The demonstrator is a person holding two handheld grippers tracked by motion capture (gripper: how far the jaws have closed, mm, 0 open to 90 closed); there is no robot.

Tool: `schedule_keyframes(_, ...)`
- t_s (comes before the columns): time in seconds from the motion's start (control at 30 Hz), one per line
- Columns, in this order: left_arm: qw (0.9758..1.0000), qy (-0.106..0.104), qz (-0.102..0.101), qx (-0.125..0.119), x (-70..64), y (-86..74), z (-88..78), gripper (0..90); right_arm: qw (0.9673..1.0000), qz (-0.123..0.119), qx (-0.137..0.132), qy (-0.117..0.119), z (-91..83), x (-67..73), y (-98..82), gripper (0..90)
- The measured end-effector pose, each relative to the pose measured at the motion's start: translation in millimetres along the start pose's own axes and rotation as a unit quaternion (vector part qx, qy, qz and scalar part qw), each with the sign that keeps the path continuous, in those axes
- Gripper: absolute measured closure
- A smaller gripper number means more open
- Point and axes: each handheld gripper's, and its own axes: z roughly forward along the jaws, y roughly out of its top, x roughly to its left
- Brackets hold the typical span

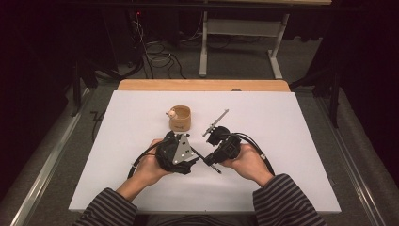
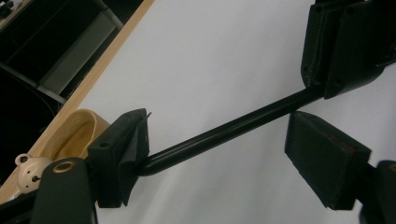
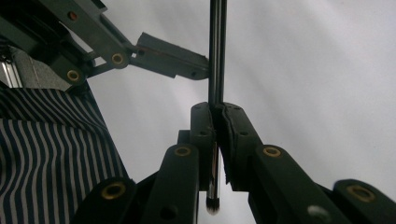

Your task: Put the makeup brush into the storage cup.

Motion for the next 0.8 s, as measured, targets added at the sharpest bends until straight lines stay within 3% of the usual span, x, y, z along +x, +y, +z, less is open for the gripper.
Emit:
schedule_keyframes(0.37,0.9998,-0.005,0.009,0.018,-1.0,-1.7,3.3,25.2,1.0000,0.000,0.002,-0.003,-0.9,-0.2,-1.1,85.7)
schedule_keyframes(0.8,0.9997,0.001,0.022,0.007,-5.7,0.0,2.5,23.6,0.9999,0.002,0.014,0.002,4.6,0.8,1.0,85.8)
